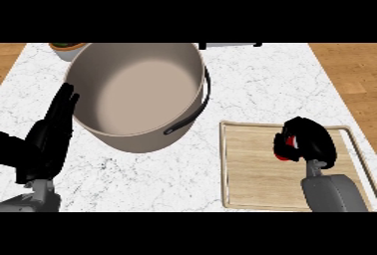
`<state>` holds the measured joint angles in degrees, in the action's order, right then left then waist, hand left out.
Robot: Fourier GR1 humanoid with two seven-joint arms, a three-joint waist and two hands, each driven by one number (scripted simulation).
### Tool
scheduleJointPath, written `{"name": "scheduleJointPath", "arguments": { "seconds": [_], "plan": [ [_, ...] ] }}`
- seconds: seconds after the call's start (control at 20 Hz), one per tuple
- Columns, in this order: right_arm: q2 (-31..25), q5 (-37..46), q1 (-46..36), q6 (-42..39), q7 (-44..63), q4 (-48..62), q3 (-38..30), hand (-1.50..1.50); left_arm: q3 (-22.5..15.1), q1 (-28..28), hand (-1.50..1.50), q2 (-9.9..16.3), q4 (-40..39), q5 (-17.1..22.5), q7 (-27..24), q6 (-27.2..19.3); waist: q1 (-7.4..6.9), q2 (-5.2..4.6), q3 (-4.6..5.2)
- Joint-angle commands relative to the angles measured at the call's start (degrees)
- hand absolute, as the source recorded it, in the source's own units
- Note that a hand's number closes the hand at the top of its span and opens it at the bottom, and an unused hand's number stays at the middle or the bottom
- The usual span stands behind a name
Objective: Pick the can from the tray and place it in the pot
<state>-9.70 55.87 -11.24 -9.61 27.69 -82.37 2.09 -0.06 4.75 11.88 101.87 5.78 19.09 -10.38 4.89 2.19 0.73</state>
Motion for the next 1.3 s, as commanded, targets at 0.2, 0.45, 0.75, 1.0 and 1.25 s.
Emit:
{"name": "scheduleJointPath", "arguments": {
  "seconds": [0.2,0.45,0.75,1.0,1.25],
  "plan": [
    [9.5,14.9,-5.1,10.8,26.9,-9.8,8.3,1.50,-2.1,-0.3,0.00,-1.5,-1.4,0.7,1.4,1.0,-2.08,-0.20,0.08],
    [9.6,25.9,-13.4,9.3,41.6,-14.7,18.7,1.50,-2.6,1.1,0.00,-1.0,-1.6,1.2,2.0,2.4,-4.57,-0.33,0.03],
    [9.7,31.6,-27.7,3.7,51.7,-15.4,27.0,1.50,-5.1,1.8,0.00,-2.0,-2.7,1.1,1.7,3.8,-8.07,-1.09,-0.12],
    [9.7,30.0,-36.2,0.7,57.4,-12.6,27.4,1.50,-6.3,4.5,0.00,-3.7,-3.9,0.2,2.4,2.7,-8.72,-1.79,-0.37],
    [9.7,27.5,-40.9,1.4,57.5,-6.4,21.7,1.50,-6.7,4.5,0.00,-4.4,-5.2,-0.3,0.2,3.1,-9.84,-2.56,-0.40]
  ]
}}
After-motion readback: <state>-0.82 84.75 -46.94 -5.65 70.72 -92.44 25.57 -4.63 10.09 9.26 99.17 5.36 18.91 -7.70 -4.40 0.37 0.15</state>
